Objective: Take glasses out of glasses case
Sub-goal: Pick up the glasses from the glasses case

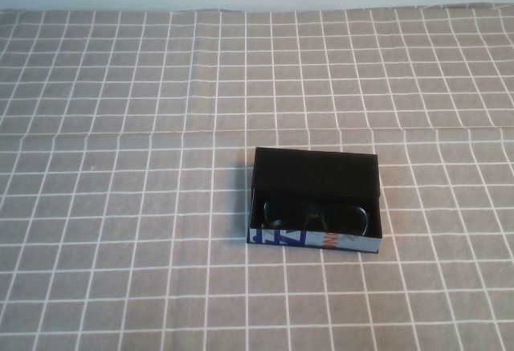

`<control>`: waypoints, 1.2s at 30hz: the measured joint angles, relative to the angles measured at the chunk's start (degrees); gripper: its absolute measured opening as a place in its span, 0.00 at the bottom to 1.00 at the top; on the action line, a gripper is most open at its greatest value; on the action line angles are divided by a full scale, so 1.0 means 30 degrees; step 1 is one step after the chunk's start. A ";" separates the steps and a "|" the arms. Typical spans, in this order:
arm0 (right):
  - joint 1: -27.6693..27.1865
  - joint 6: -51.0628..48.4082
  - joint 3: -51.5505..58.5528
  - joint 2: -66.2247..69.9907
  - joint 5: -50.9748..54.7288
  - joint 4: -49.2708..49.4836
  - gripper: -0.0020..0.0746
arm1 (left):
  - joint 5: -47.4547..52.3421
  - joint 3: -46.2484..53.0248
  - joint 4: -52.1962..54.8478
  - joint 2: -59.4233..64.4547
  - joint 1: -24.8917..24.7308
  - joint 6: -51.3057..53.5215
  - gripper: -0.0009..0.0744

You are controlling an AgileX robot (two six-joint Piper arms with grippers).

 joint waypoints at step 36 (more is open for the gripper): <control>0.7665 -0.4618 -1.9509 2.5847 1.4411 -1.6265 0.00 | 0.0000 0.0000 0.0000 0.0000 0.0000 0.0000 0.01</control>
